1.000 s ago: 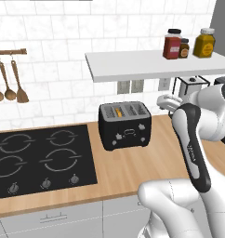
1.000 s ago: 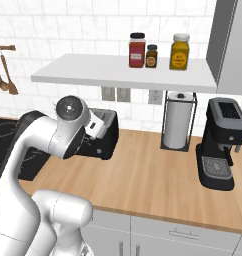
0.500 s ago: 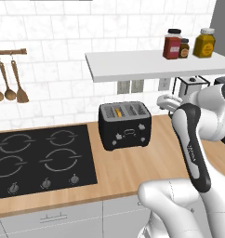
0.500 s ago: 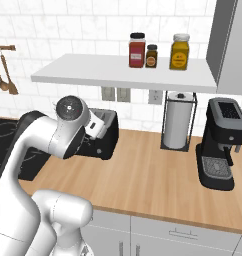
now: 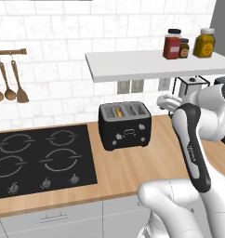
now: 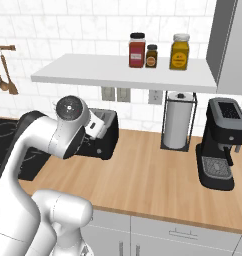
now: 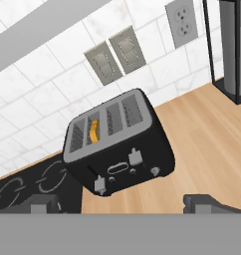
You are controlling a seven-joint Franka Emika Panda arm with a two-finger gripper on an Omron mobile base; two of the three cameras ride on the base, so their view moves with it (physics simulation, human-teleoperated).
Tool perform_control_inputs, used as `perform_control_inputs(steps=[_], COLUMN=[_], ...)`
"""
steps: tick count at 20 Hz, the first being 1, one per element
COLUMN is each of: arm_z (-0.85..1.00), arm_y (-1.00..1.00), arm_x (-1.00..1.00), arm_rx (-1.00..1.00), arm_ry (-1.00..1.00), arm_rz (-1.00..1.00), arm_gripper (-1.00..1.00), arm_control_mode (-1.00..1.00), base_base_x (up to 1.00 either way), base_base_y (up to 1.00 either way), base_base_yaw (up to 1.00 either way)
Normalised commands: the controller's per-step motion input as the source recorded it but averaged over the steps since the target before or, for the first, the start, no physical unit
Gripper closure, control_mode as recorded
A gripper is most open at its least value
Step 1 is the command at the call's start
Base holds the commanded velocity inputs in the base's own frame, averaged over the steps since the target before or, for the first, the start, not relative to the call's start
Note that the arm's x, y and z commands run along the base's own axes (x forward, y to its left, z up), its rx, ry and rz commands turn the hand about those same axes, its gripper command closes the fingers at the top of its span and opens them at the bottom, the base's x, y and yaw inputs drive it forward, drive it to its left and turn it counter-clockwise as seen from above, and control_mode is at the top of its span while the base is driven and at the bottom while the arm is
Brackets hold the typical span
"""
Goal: Start the toaster. Once the lever pops up, take the bread to the plate on the dining counter.
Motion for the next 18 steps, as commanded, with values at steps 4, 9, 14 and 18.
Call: perform_control_inputs(steps=[4, 9, 14, 18], arm_z=[0.00, 0.00, 0.00, 0.00], arm_y=[0.00, 0.00, 0.00, 0.00], arm_x=[0.00, 0.00, 0.00, 0.00], arm_rx=[0.00, 0.00, 0.00, 0.00], arm_ry=[0.00, 0.00, 0.00, 0.00], arm_rz=[0.00, 0.00, 0.00, 0.00], arm_gripper=[-1.00, -1.00, -1.00, -1.00], arm_control_mode=[-1.00, -1.00, -1.00, -1.00], base_base_x=[0.00, 0.00, 0.00, 0.00], base_base_y=[0.00, 0.00, 0.00, 0.00], base_base_yaw=[0.00, 0.00, 0.00, 0.00])
